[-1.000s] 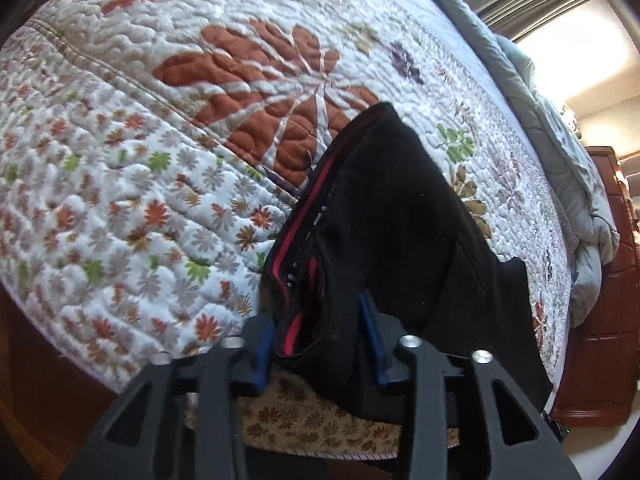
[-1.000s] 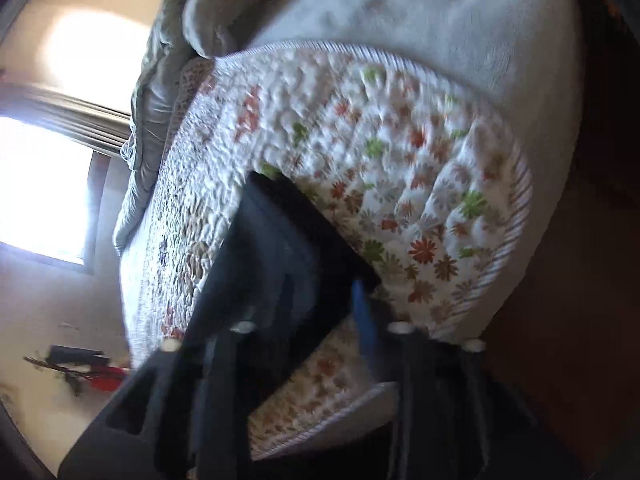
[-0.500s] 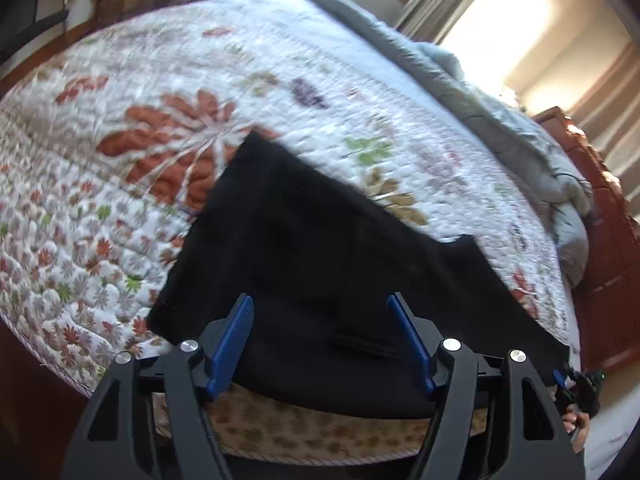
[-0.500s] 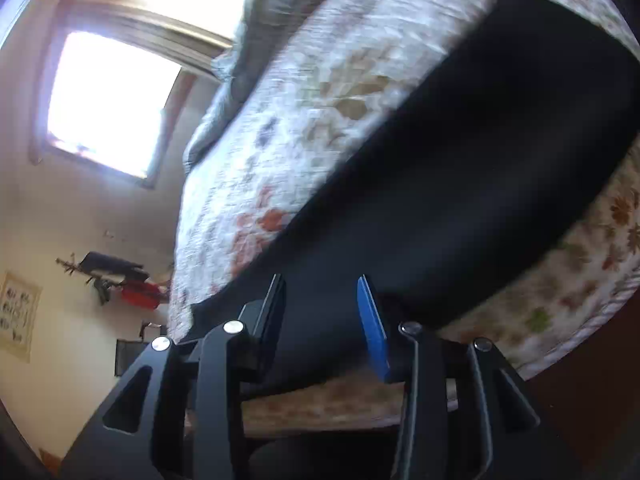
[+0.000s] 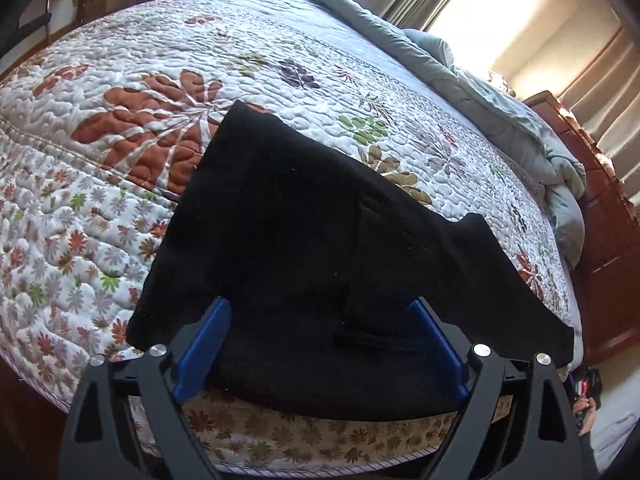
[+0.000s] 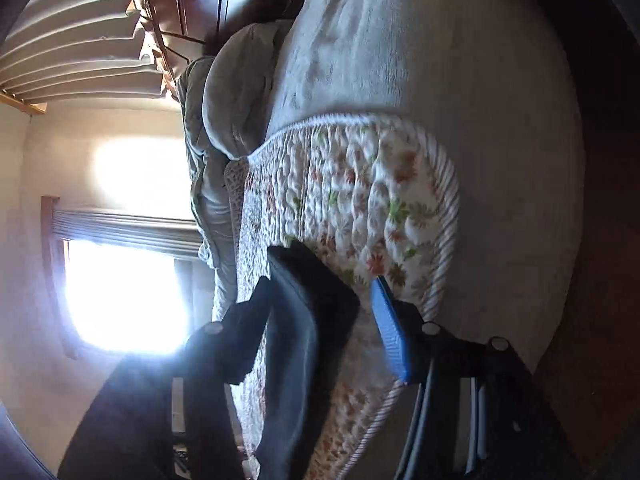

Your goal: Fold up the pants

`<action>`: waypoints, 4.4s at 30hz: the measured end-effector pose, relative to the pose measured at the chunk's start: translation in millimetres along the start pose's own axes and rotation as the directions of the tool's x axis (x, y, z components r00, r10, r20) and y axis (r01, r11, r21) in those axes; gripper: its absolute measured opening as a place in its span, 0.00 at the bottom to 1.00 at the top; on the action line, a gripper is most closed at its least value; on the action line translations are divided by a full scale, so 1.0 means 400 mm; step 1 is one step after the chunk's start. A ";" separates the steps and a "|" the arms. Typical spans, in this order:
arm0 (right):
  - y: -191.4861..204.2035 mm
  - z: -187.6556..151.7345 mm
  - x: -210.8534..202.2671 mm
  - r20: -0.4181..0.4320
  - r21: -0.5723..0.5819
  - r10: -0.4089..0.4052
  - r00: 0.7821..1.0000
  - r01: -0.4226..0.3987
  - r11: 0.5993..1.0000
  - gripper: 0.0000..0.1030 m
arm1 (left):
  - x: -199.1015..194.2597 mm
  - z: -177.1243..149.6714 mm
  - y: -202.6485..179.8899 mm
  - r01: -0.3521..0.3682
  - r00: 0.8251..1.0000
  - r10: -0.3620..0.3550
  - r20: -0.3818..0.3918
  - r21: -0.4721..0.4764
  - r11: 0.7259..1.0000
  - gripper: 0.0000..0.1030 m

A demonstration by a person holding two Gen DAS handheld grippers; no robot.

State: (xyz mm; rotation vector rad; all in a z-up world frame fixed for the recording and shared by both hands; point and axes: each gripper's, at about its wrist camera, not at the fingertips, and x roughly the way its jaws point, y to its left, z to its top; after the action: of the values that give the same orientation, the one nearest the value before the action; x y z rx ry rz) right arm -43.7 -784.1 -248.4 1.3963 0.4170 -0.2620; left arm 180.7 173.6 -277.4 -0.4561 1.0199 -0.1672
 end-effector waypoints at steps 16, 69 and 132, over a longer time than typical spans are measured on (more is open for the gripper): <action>-0.026 -0.074 0.031 -0.060 0.004 0.016 0.998 -0.016 1.000 0.49 | 0.009 -0.003 -0.009 -0.022 1.000 0.022 -0.008 0.008 1.000 0.89; 0.531 -0.287 0.003 -0.055 -0.523 -0.060 0.997 0.022 0.852 0.09 | 0.001 -0.012 -0.003 -0.008 1.000 0.008 0.003 0.002 1.000 0.90; 0.876 -0.972 0.164 0.110 -0.983 -0.274 0.955 0.145 0.113 0.09 | -0.045 -0.043 0.032 0.135 0.991 -0.133 0.035 -0.063 0.989 0.90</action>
State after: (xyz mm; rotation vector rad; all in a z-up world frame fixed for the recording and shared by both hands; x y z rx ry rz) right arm 111.9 -340.1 -9.7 -0.0570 0.7049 -0.0772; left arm 155.6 186.2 -276.6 -0.5849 0.9670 -0.2467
